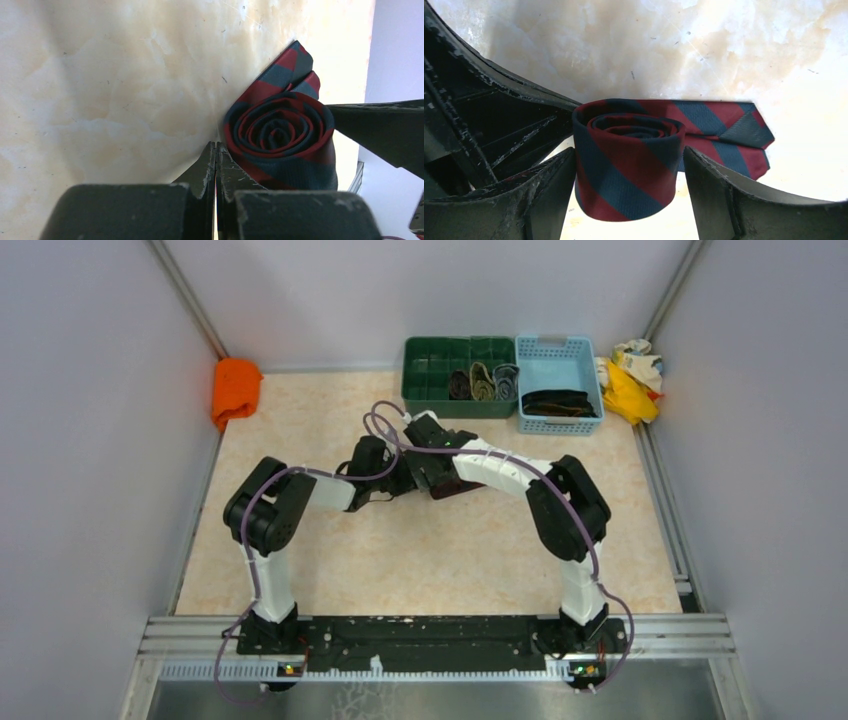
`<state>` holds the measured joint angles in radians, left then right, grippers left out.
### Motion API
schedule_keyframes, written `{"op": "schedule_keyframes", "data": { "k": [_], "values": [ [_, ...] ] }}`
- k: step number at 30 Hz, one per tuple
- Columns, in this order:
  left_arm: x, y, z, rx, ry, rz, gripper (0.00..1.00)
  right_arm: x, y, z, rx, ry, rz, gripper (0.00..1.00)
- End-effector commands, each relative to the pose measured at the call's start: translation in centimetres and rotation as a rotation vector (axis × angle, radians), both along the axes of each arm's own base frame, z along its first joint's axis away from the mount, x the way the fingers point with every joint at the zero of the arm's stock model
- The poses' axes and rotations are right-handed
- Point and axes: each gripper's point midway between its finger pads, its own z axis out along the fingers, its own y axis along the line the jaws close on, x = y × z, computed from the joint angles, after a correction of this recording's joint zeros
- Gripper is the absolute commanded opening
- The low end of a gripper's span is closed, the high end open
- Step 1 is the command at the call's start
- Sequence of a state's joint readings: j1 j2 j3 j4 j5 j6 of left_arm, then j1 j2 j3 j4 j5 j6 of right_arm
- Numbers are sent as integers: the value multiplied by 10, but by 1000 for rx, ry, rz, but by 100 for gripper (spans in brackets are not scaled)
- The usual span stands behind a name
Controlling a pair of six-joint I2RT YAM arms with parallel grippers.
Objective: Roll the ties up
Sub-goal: Roll the tie at the center of the board.
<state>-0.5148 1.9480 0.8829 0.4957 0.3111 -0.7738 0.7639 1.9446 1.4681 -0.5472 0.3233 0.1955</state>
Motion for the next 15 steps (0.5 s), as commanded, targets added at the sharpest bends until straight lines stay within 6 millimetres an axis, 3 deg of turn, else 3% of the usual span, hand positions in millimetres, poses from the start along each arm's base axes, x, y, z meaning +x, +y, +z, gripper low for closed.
{"op": "schedule_keyframes", "data": {
  "k": [1, 9, 15],
  "values": [
    [-6, 2, -3, 22, 1, -11, 0, -2, 10, -10, 18, 33, 5, 77],
    [-5, 3, 4, 21, -16, -11, 0, -8, 17, -14, 100, 78, 6, 69],
    [-5, 15, 20, 43, -51, 8, 0, -15, 36, 2, 395, 188, 65, 68]
  ]
}}
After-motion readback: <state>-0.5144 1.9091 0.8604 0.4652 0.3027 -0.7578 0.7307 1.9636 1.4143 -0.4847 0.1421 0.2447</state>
